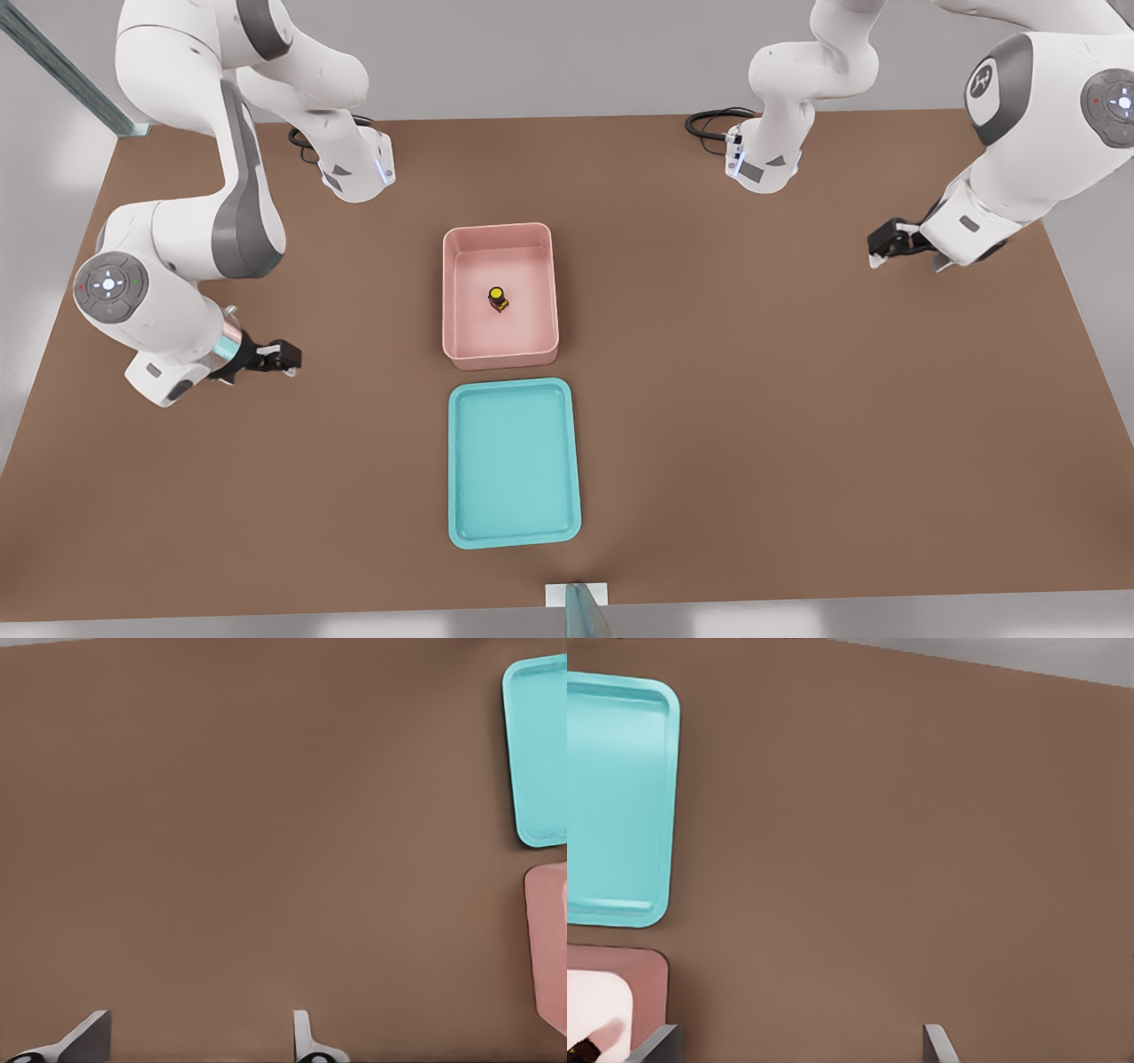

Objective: The left arm remains still, and the right arm places the button from the box into the tray

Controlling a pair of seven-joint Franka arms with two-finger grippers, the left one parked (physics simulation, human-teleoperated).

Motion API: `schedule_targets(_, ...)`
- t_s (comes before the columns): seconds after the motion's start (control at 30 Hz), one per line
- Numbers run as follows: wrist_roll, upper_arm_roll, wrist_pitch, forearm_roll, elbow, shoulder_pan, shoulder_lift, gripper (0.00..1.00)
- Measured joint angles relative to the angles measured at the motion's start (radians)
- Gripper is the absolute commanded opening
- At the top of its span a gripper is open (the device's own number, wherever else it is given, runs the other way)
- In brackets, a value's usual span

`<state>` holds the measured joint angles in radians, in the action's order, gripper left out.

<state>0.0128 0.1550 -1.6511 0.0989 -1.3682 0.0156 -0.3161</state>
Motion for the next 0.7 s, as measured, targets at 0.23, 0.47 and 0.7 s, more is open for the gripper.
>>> schedule_targets(0.23,0.01,0.221,-0.187,0.012,-0.327,-0.121,0.02,1.0)
schedule_targets(0.47,0.071,0.291,-0.472,0.094,-0.575,-0.25,-0.014,1.0)
schedule_targets(0.7,0.12,0.335,-0.606,0.154,-0.684,-0.27,-0.001,1.0)
